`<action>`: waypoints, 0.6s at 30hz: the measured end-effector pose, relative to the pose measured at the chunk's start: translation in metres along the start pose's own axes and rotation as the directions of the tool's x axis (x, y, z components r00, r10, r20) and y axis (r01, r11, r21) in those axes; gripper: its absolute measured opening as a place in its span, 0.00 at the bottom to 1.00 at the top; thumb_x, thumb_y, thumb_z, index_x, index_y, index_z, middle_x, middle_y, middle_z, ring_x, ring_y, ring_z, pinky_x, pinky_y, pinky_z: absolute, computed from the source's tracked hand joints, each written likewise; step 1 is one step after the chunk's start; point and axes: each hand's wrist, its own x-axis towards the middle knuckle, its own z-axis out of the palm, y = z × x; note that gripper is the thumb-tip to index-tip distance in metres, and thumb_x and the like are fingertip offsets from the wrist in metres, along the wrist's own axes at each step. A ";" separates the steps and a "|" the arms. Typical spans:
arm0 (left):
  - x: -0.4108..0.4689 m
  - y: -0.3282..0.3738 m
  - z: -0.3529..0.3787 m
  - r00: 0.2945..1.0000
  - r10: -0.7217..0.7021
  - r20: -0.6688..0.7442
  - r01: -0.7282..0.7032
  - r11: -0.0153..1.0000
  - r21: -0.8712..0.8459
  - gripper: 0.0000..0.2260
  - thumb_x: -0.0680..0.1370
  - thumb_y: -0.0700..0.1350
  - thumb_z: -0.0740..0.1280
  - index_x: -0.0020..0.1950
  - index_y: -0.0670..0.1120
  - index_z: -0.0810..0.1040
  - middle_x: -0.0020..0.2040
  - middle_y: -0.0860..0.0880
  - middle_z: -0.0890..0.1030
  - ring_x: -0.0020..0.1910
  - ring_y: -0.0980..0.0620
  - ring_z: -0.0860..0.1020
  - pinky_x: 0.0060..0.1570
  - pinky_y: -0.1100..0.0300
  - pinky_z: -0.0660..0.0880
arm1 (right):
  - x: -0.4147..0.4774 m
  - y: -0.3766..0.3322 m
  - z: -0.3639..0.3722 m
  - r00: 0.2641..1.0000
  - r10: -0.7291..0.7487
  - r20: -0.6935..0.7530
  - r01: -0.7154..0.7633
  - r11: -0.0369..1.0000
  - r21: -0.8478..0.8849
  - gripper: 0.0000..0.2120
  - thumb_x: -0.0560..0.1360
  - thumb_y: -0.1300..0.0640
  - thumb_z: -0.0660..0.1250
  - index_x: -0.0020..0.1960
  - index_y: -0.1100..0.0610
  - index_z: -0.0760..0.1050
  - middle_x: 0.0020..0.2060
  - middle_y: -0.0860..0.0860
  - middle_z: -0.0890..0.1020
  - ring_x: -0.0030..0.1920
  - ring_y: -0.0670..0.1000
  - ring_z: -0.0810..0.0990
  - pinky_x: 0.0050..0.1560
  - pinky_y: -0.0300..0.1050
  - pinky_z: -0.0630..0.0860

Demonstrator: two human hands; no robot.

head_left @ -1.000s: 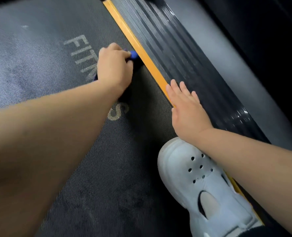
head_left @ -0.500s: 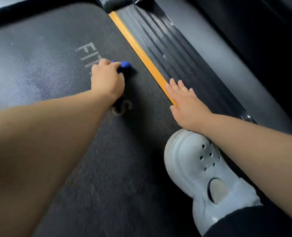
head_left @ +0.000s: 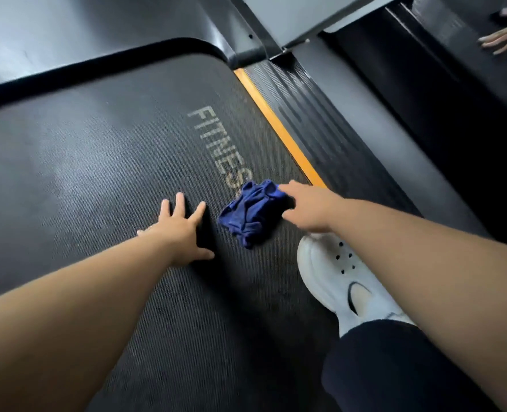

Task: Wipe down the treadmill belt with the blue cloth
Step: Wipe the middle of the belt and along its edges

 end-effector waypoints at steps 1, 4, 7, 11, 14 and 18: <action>-0.002 0.002 0.000 1.000 -0.003 0.001 0.003 1.000 -0.005 0.51 0.67 0.68 0.70 0.75 0.61 0.36 0.76 0.50 0.32 0.75 0.42 0.36 0.63 0.28 0.60 | -0.009 -0.011 0.005 0.999 -0.026 0.020 0.027 0.999 -0.020 0.31 0.79 0.52 0.57 0.78 0.48 0.48 0.78 0.51 0.49 0.75 0.55 0.58 0.70 0.47 0.59; -0.007 0.009 -0.004 1.000 -0.008 -0.024 0.007 0.998 -0.065 0.53 0.64 0.65 0.73 0.76 0.61 0.39 0.76 0.51 0.33 0.75 0.41 0.36 0.58 0.24 0.60 | -0.036 -0.035 0.025 0.993 -0.105 0.060 0.106 0.994 -0.015 0.31 0.79 0.50 0.58 0.78 0.47 0.48 0.78 0.51 0.48 0.74 0.56 0.60 0.68 0.48 0.62; -0.006 0.013 -0.007 1.000 -0.026 -0.017 0.025 0.997 -0.072 0.53 0.63 0.64 0.75 0.76 0.61 0.41 0.76 0.50 0.33 0.75 0.40 0.36 0.57 0.22 0.60 | -0.047 -0.043 0.047 0.991 -0.133 0.031 0.133 0.991 0.007 0.34 0.79 0.46 0.59 0.78 0.45 0.43 0.78 0.52 0.43 0.76 0.57 0.51 0.71 0.54 0.59; 0.002 0.020 -0.003 0.996 -0.093 -0.016 0.091 0.993 -0.079 0.53 0.64 0.59 0.77 0.76 0.61 0.42 0.76 0.50 0.32 0.75 0.40 0.35 0.56 0.21 0.58 | 0.000 -0.038 0.066 0.985 -0.133 -0.113 0.122 0.987 -0.101 0.35 0.78 0.40 0.55 0.77 0.44 0.38 0.77 0.54 0.37 0.76 0.56 0.39 0.74 0.57 0.48; 0.002 0.018 -0.001 0.995 -0.102 -0.016 0.101 0.991 -0.085 0.53 0.63 0.58 0.78 0.75 0.63 0.43 0.76 0.52 0.34 0.75 0.41 0.35 0.56 0.21 0.58 | 0.052 -0.043 0.074 0.956 -0.147 -0.255 0.119 0.985 -0.124 0.31 0.78 0.39 0.55 0.77 0.46 0.50 0.77 0.54 0.41 0.76 0.56 0.39 0.74 0.57 0.47; 0.010 0.013 0.000 0.994 -0.093 -0.052 0.092 0.996 -0.022 0.54 0.62 0.61 0.77 0.76 0.63 0.43 0.76 0.50 0.35 0.75 0.40 0.37 0.54 0.21 0.61 | 0.081 -0.036 0.053 0.900 -0.096 -0.426 0.071 0.995 -0.074 0.19 0.75 0.47 0.62 0.65 0.49 0.67 0.73 0.57 0.58 0.73 0.59 0.54 0.67 0.54 0.61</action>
